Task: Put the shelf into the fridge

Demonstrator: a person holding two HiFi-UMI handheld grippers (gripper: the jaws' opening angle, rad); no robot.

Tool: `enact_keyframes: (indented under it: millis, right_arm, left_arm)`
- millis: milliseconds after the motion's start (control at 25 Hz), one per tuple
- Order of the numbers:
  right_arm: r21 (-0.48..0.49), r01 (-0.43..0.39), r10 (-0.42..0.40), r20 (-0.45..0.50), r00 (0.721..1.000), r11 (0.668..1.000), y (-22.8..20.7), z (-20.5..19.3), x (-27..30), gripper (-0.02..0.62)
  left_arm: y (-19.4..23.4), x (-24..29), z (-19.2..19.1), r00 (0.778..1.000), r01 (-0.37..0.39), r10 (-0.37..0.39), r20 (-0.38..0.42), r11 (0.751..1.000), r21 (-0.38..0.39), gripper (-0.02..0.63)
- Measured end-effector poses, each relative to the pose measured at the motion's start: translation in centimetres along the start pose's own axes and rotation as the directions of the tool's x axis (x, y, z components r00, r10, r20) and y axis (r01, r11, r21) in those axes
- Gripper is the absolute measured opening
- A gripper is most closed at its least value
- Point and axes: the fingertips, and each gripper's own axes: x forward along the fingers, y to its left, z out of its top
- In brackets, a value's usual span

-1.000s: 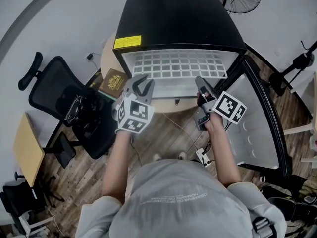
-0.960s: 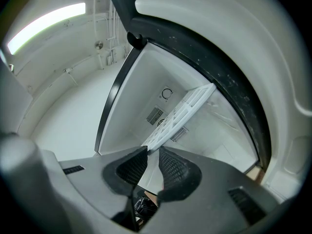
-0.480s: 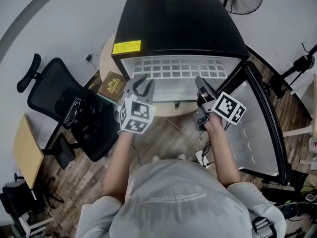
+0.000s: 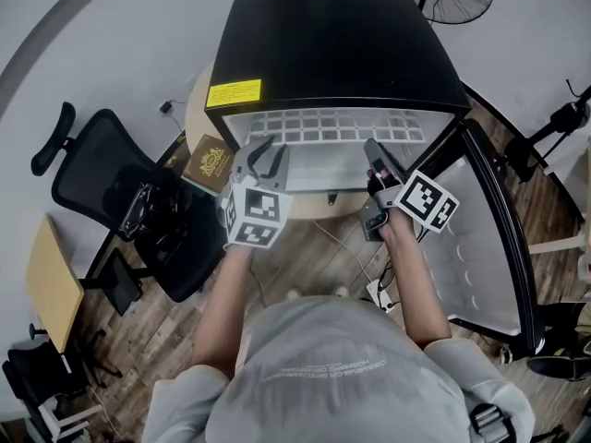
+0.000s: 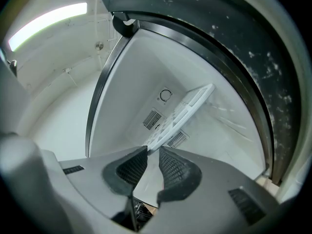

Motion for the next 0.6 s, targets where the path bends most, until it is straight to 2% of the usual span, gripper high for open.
enact_keyframes:
  millis: [400, 600]
  right_arm:
    - [0.010, -0.003, 0.003, 0.011, 1.000, 1.000, -0.4, 0.6, 1.3, 0.084]
    - [0.019, -0.022, 0.022, 0.011, 1.000, 1.000, -0.7, 0.9, 2.1, 0.084]
  left_arm:
    - [0.9, 1.2, 0.1, 0.999, -0.032, 0.034, 0.033, 0.998, -0.048, 0.078]
    - [1.2, 2.0, 0.3, 0.995, -0.091, 0.093, 0.031, 0.995, -0.038, 0.077]
